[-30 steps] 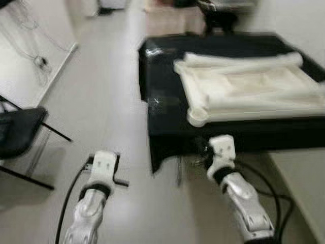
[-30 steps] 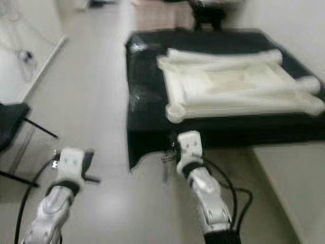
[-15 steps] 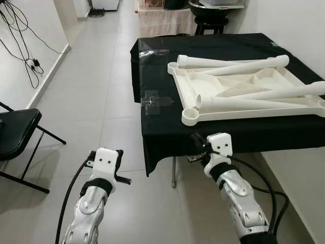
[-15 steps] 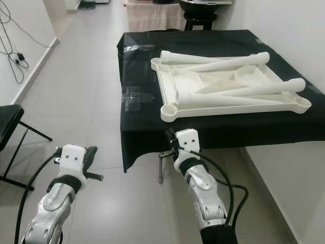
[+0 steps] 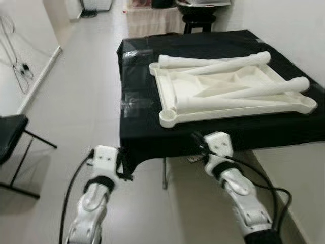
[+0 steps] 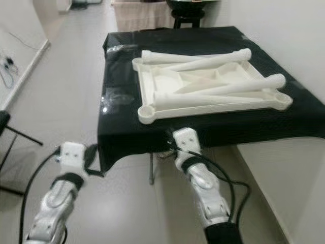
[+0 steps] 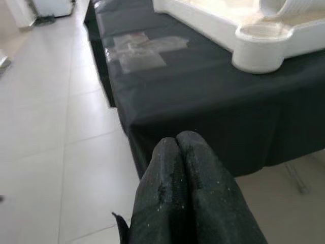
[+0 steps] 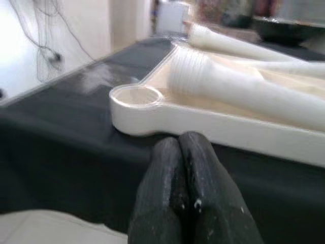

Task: Building children table

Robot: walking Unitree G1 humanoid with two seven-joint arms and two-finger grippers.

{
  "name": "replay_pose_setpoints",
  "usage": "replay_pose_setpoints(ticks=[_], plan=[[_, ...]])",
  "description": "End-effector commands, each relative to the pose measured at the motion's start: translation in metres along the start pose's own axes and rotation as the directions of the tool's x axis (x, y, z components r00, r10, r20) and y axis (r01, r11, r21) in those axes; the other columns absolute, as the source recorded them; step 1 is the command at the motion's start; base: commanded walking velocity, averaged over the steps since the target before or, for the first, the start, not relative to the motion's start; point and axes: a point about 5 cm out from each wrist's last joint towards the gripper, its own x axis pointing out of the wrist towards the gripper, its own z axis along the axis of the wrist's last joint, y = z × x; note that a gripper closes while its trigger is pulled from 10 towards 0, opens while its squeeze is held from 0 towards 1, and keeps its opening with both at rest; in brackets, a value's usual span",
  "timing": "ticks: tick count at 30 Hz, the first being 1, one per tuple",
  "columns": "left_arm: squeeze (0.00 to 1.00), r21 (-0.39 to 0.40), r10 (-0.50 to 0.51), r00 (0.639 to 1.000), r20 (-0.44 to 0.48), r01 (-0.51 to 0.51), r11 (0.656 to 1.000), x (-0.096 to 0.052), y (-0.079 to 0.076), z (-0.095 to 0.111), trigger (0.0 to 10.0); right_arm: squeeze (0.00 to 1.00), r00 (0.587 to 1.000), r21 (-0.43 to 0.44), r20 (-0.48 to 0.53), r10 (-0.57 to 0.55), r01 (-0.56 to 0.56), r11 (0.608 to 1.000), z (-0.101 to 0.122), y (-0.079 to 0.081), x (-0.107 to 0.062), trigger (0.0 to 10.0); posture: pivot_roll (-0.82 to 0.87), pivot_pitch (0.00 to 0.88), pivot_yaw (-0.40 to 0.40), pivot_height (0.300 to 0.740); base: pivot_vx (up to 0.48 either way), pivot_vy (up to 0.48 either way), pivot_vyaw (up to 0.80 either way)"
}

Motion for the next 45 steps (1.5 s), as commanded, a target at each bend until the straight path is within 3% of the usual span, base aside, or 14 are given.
replay_pose_setpoints(ticks=[1, 6, 7, 28, 29, 30, 32, 33, 35, 37, 45], plan=[[0.00, 0.009, 0.002, 1.000, -0.015, -0.001, 1.000, -0.0005, -0.0005, -0.0028, 10.0, 0.00, 1.000, -0.005, 0.000, 0.013, -0.013, 1.000, -0.0020, 0.0000, -0.0017, 10.0, -0.01, 0.082, -0.008, 0.740, 0.000, -0.458, 0.00], [0.00, 0.005, 0.013, 1.000, -0.009, -0.013, 1.000, 0.0002, -0.0006, -0.0020, 10.0, 0.00, 1.000, -0.007, 0.001, -0.006, 0.006, 1.000, -0.0022, -0.0036, -0.0020, 10.0, -0.01, 0.081, -0.017, 0.740, 0.000, -0.092, 0.00], [1.00, -0.007, 0.013, 1.000, 0.003, -0.013, 1.000, -0.0004, -0.0006, -0.0010, 10.0, 1.00, 1.000, -0.004, 0.016, -0.003, 0.003, 1.000, -0.0009, -0.0034, -0.0024, 10.0, -0.01, 0.083, -0.018, 0.740, 0.000, 0.000, 0.00], [1.00, 0.022, 0.026, 0.999, 0.028, -0.026, 0.999, -0.0013, 0.0001, 0.0012, 10.0, 1.00, 1.000, 0.028, 0.027, 0.008, -0.008, 1.000, -0.0038, -0.0021, -0.0035, 10.0, -0.01, 0.072, -0.015, 0.740, 0.000, 0.000, 0.00], [0.81, 0.026, 0.036, 0.999, 0.026, -0.037, 0.999, -0.0011, 0.0008, 0.0011, 10.0, 1.00, 1.000, 0.020, 0.018, -0.004, 0.004, 1.000, -0.0048, -0.0032, -0.0033, 10.0, -0.01, 0.072, -0.015, 0.740, 0.000, 0.000, 0.00], [0.00, 0.025, 0.042, 0.999, 0.021, -0.043, 0.999, -0.0008, 0.0014, 0.0004, 10.0, 0.00, 1.000, 0.017, 0.014, -0.010, 0.009, 1.000, -0.0055, -0.0037, -0.0033, 10.0, -0.01, 0.069, -0.017, 0.740, 0.000, 0.000, 0.00], [0.00, -0.014, 0.038, 0.999, 0.021, -0.038, 0.999, -0.0007, 0.0015, -0.0008, 10.0, 0.00, 1.000, 0.034, 0.019, -0.002, 0.002, 0.999, -0.0061, -0.0031, -0.0037, 10.0, -0.01, 0.065, -0.018, 0.740, 0.000, 0.000, 0.00], [0.00, -0.024, 0.036, 0.999, 0.030, -0.035, 0.999, -0.0010, 0.0014, -0.0003, 0.0, 0.00, 1.000, 0.037, 0.020, -0.001, 0.001, 0.999, -0.0064, -0.0030, -0.0040, 8.4, -0.01, 0.060, -0.020, 0.740, 0.000, 0.000, 0.00], [0.00, -0.029, 0.034, 0.999, 0.036, -0.033, 0.999, -0.0013, 0.0014, 0.0001, 0.0, 0.00, 1.000, 0.038, 0.020, -0.002, 0.001, 0.999, -0.0066, -0.0030, -0.0042, 8.4, -0.01, 0.058, -0.019, 0.740, 0.000, 0.000, 0.00], [0.00, -0.023, 0.038, 0.999, 0.037, -0.037, 0.999, -0.0018, 0.0017, 0.0001, 0.0, 0.00, 1.000, 0.044, 0.027, -0.001, 0.000, 0.999, -0.0063, -0.0029, -0.0051, 0.0, -0.01, 0.055, -0.018, 0.740, 0.000, 0.000, 0.00], [0.00, -0.022, 0.036, 0.999, 0.037, -0.036, 0.999, -0.0021, 0.0014, 0.0003, 0.0, 0.00, 0.999, 0.052, 0.038, -0.004, 0.002, 0.999, -0.0052, -0.0034, -0.0062, 0.0, -0.01, 0.061, -0.017, 0.740, 0.000, 0.000, 0.00]])
